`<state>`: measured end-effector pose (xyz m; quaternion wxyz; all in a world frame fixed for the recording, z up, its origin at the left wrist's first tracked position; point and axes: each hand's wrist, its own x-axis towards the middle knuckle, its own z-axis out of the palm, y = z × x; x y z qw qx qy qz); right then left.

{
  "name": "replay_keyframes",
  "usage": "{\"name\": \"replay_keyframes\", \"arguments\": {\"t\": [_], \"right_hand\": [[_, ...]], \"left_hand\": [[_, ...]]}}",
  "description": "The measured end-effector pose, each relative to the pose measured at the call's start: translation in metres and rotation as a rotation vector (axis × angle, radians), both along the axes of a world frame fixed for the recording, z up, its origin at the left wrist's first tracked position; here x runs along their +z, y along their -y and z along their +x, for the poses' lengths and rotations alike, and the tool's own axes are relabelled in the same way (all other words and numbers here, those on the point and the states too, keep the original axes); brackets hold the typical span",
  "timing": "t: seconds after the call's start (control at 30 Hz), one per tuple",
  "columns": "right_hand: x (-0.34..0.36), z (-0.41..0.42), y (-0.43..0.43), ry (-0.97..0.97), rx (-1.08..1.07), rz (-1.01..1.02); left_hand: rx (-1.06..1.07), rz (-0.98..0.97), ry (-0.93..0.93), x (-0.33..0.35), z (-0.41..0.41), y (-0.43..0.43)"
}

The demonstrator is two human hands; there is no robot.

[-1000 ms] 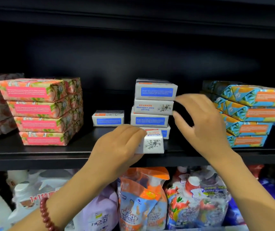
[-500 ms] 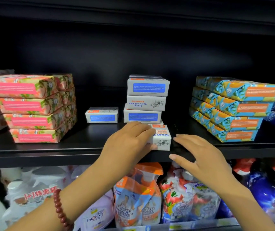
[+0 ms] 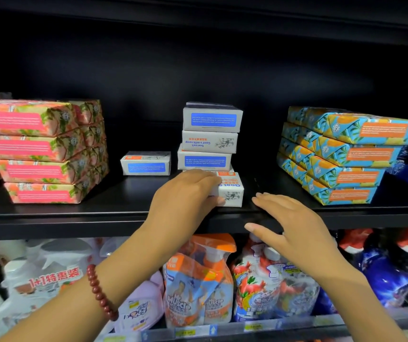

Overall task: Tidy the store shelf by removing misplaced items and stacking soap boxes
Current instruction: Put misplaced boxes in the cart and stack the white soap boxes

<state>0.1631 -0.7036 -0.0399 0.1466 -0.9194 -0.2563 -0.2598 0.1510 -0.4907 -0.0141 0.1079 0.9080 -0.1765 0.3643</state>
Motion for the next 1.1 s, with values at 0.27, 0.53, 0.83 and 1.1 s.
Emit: {"name": "replay_keyframes", "arguments": {"t": [0.27,0.53,0.83,1.1], "right_hand": [[0.005,-0.004,-0.002,-0.044,-0.004,-0.012],[0.009,-0.006,-0.010,-0.041,-0.042,-0.064],[0.005,-0.003,-0.012,0.006,-0.042,0.011],[-0.005,0.002,-0.011,0.098,-0.052,0.022]], "left_hand": [[0.096,-0.037,-0.075,0.007,0.007,0.001],[-0.022,-0.179,-0.083,0.015,0.003,-0.015],[0.336,-0.011,-0.220,0.034,0.032,-0.086],[0.314,0.091,-0.242,0.025,0.020,-0.089]]}}
